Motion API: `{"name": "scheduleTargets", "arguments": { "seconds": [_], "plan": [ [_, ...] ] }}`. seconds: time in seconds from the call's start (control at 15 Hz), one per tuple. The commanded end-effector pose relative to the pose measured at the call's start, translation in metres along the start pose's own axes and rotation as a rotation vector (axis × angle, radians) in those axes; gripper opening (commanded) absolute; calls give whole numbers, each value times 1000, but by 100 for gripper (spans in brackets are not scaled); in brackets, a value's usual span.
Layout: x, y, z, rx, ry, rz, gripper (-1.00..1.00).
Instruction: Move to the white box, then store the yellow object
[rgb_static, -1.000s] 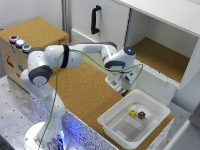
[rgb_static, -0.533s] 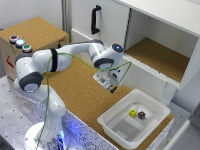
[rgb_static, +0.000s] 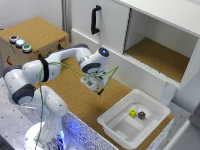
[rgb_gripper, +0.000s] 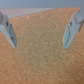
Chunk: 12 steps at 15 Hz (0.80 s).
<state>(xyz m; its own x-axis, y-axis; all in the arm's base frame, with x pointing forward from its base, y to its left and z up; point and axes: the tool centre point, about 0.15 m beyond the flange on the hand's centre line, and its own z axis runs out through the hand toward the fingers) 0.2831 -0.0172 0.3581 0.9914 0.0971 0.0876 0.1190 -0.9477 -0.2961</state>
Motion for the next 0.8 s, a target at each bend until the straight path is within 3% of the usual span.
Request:
{"name": "scheduleTargets", "arguments": {
  "seconds": [0.0, 0.47, 0.67, 0.73],
  "plan": [
    [45, -90, 34, -110, -2, 85, 100],
    [67, -186, 54, -142, -9, 84, 100],
    [65, -235, 35, -179, -12, -32, 100],
    [65, -255, 27, -181, -43, -93, 100]
  ]
}}
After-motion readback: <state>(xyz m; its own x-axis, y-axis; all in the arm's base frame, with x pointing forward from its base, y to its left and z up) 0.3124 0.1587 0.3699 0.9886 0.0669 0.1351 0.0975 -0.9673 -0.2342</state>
